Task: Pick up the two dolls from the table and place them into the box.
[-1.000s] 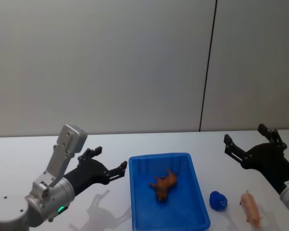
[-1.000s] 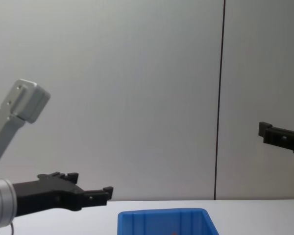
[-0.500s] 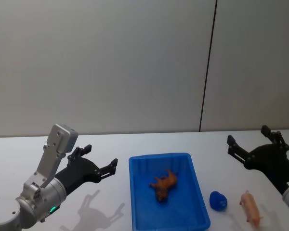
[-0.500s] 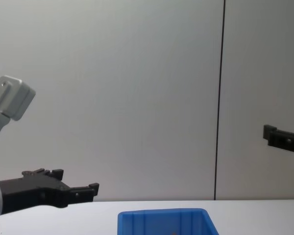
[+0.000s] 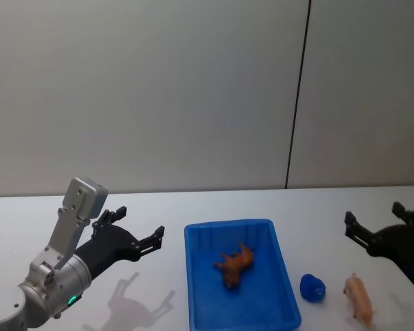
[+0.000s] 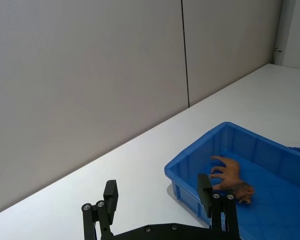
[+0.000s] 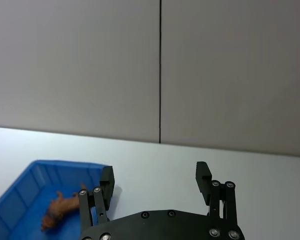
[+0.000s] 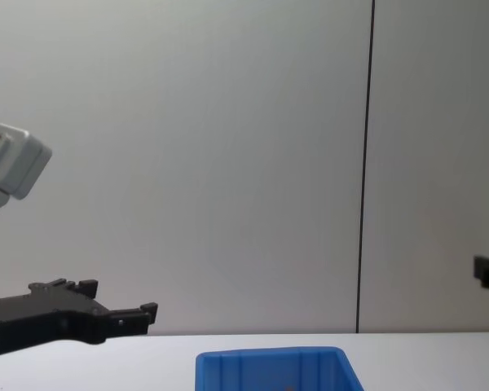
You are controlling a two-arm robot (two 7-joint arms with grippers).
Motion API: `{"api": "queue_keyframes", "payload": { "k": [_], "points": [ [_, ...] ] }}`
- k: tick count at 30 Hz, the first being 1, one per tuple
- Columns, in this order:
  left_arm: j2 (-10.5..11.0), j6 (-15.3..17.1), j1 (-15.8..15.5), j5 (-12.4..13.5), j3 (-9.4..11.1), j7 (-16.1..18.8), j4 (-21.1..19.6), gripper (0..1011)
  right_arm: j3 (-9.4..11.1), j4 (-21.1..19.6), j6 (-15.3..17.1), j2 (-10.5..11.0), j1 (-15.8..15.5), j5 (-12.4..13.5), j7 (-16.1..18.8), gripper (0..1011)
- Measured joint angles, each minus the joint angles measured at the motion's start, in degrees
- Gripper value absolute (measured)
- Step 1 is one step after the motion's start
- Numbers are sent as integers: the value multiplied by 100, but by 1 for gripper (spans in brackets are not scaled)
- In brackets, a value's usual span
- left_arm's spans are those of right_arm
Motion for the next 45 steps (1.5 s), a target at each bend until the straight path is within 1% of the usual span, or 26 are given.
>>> {"api": "queue_keyframes", "payload": {
  "k": [2,4,8,9,13,14,15,16,18,23,24,25,34,45],
  "points": [
    [2,0,3,0,-1,5,-3,1001,14,28,71,9,-1,25,-17,1001],
    [5,0,6,0,-3,10,-7,1001,42,96,251,26,0,74,-49,1001],
    [9,0,9,-1,-5,17,-11,1001,61,170,430,38,10,105,-73,1001],
    [9,0,9,-1,-5,17,-12,1001,67,210,535,40,17,117,-83,1001],
    [11,0,11,-1,-8,24,-14,1001,76,324,789,42,48,127,-97,1001],
    [12,0,11,-1,-8,25,-14,1001,77,344,817,41,53,127,-97,1001],
    [12,0,12,-1,-9,25,-15,1001,77,402,930,38,72,127,-97,1001],
    [12,0,12,-1,-9,26,-15,1001,77,402,930,38,72,127,-97,1001],
    [14,0,13,-1,-11,28,-16,1001,74,477,1080,30,98,110,-96,1001],
    [17,0,16,-1,-11,32,-19,1001,38,707,1400,-13,198,10,-33,1001],
    [17,0,16,-1,-12,32,-20,1001,38,707,1400,-13,198,10,-33,1001],
    [17,0,17,-1,-12,33,-20,1001,26,761,1474,-25,225,-22,-11,1001],
    [18,0,19,0,-12,35,-23,1001,-54,1117,1771,-120,421,-208,173,1001],
    [18,0,18,0,-11,36,-23,1001,-135,1488,2046,-257,633,-355,235,1001]
  ]
}}
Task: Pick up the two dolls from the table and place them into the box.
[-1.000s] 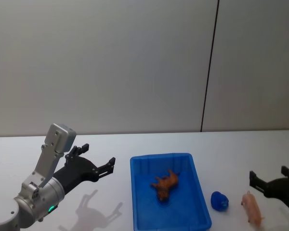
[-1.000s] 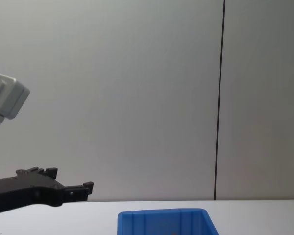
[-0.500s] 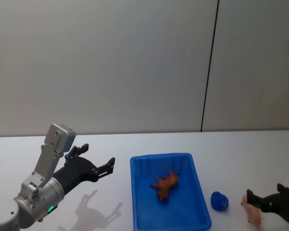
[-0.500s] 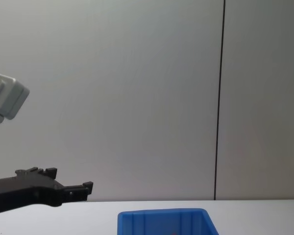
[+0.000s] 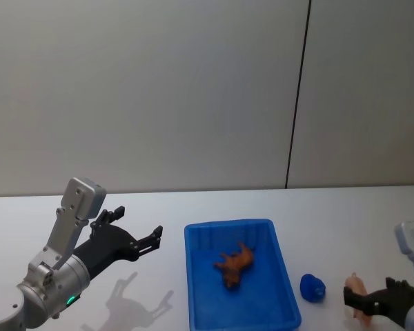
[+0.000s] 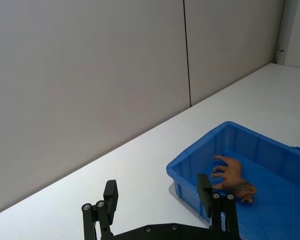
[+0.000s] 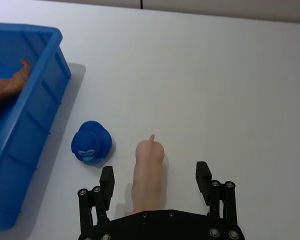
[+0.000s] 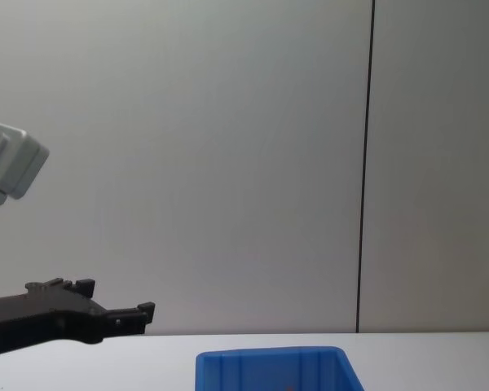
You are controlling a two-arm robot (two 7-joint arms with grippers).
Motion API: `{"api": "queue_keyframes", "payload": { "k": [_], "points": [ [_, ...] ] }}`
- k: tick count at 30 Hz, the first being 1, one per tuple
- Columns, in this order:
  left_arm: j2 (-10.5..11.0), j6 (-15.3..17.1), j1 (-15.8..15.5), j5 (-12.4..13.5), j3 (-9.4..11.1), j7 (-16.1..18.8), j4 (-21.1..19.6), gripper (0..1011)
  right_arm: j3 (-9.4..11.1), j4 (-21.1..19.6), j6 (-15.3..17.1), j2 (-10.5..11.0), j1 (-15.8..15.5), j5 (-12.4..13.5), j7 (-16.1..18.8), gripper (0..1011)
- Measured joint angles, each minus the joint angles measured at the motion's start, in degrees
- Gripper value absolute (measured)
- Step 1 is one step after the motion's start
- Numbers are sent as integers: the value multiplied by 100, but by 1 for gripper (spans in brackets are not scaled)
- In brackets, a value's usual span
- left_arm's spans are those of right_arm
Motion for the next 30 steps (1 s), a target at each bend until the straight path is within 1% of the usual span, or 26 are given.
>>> {"api": "queue_keyframes", "payload": {
  "k": [8,9,10,11,12,13,15,16,17,18,20,21,22,24,27,28,29,30],
  "points": [
    [0,0,0,0,0,0,1,1001,-39,265,82,-83,120,-57,33,1001],
    [0,0,0,0,0,0,0,1001,-47,318,86,-100,144,-68,46,969],
    [0,0,0,0,0,0,0,1001,-50,342,86,-107,154,-74,54,969],
    [0,0,0,0,0,0,1,1001,-53,367,86,-114,165,-80,62,929],
    [0,0,0,0,0,0,0,1001,-64,421,86,-130,189,-95,86,916],
    [0,0,0,0,0,0,0,1001,-67,439,83,-136,197,-101,97,868],
    [0,0,0,0,0,0,1,1001,-79,518,62,-158,232,-124,131,856],
    [0,0,0,0,0,0,1,1001,-84,539,56,-165,242,-130,141,819],
    [0,0,0,0,0,-1,0,1001,-89,567,50,-174,256,-135,149,808],
    [0,0,0,0,0,-1,1,1001,-94,604,36,-186,273,-144,163,747],
    [0,0,0,0,0,-1,0,1001,-101,654,16,-202,297,-156,178,706],
    [0,0,0,0,0,-1,1,1001,-103,674,12,-208,306,-158,180,645],
    [0,0,0,0,0,-1,0,1001,-104,682,8,-211,309,-159,182,645],
    [0,0,0,0,0,-1,1,1001,-105,716,-7,-224,326,-160,183,547],
    [0,0,0,0,0,-1,1,1001,-102,726,-25,-232,337,-156,180,487],
    [0,0,0,0,0,-1,0,1001,-98,727,-29,-233,339,-152,173,426],
    [0,0,0,0,0,-1,0,1001,-95,727,-30,-234,339,-149,167,426],
    [0,0,0,0,0,-1,1,1001,-90,725,-32,-234,339,-144,158,392]
  ]
}}
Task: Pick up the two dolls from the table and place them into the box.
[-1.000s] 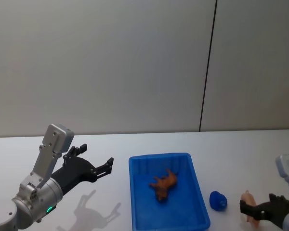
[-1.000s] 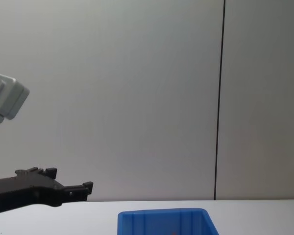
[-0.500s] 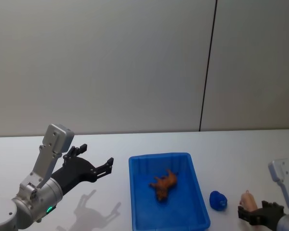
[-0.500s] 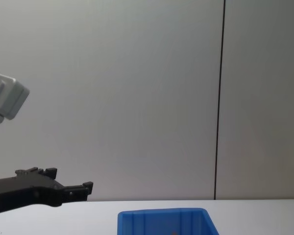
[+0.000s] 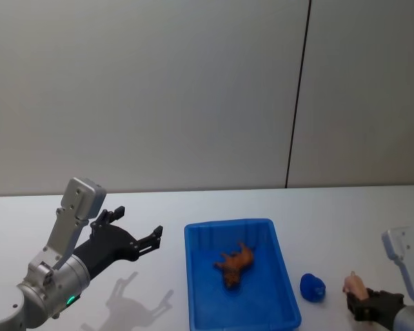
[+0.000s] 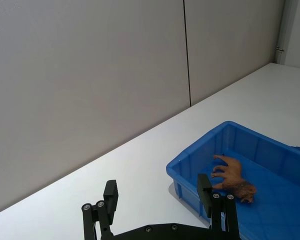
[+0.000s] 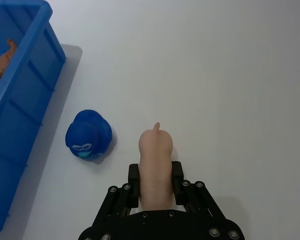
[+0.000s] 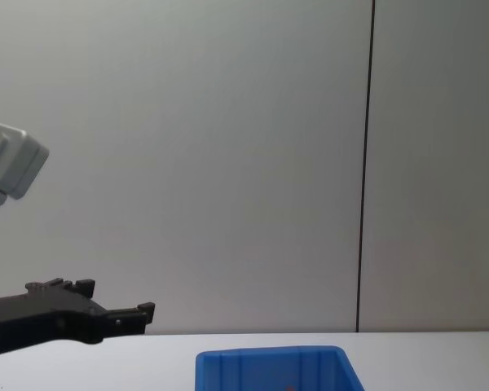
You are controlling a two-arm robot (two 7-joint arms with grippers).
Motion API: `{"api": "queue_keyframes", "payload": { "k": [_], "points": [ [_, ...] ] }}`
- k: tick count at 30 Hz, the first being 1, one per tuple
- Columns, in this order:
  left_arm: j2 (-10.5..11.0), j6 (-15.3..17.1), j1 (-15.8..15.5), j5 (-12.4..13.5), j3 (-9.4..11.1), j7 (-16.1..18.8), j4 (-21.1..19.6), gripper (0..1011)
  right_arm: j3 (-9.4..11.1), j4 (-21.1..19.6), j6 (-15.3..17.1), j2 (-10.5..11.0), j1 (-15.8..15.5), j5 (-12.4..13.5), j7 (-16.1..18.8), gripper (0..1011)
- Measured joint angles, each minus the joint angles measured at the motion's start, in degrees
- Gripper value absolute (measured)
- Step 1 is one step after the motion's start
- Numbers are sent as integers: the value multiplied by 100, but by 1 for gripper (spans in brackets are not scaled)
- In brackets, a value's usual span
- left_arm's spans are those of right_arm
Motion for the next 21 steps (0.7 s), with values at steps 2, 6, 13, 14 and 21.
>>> {"api": "queue_keyframes", "payload": {
  "k": [2,6,13,14,21],
  "points": [
    [0,0,0,0,0,0,0,1001,18,-30,-10,1,0,26,-37,361],
    [0,0,0,0,0,0,0,1001,63,-151,-49,18,-26,80,-120,361],
    [0,0,0,0,0,0,0,1001,133,-439,-182,71,-98,112,-234,361],
    [0,0,0,0,0,0,0,1001,138,-473,-198,78,-108,112,-240,361],
    [0,0,0,0,0,0,0,1001,182,-824,-428,145,-188,77,-194,361]
  ]
}}
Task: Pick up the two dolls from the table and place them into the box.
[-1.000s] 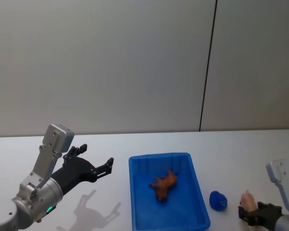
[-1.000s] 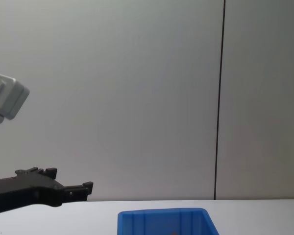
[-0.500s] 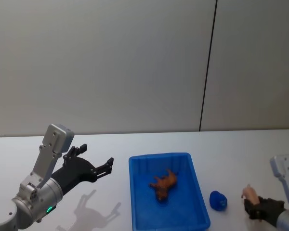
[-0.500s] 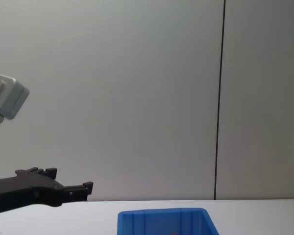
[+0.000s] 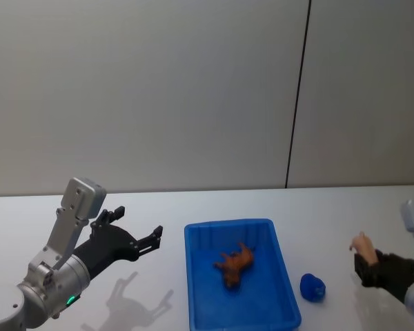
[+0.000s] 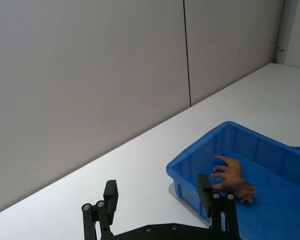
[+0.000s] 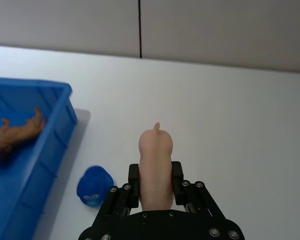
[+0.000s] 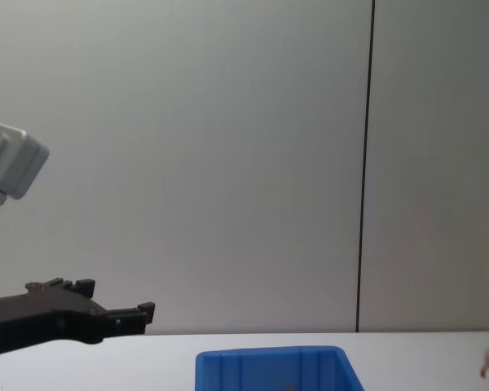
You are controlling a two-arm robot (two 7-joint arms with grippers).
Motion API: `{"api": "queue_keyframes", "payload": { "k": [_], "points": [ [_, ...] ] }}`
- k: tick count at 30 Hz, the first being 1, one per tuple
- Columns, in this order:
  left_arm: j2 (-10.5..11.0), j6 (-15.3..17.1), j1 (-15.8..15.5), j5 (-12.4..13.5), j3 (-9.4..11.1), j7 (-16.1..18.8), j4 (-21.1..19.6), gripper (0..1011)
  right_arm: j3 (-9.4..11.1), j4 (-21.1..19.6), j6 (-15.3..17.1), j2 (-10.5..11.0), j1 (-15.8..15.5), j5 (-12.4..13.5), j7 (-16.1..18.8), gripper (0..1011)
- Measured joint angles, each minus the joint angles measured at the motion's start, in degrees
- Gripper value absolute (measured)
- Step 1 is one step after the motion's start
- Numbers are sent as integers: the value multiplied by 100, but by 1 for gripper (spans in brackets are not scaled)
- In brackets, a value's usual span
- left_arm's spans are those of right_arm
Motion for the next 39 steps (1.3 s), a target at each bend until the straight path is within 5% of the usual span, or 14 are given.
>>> {"api": "queue_keyframes", "payload": {
  "k": [14,28,39],
  "points": [
    [0,0,0,0,0,0,0,1001,-66,-467,-509,33,-32,-199,624,361],
    [0,0,0,0,0,0,0,1001,-330,-533,-914,-156,177,-517,1550,361],
    [0,0,0,0,0,0,0,1001,-626,-248,-1195,-452,494,-799,2341,653]
  ]
}}
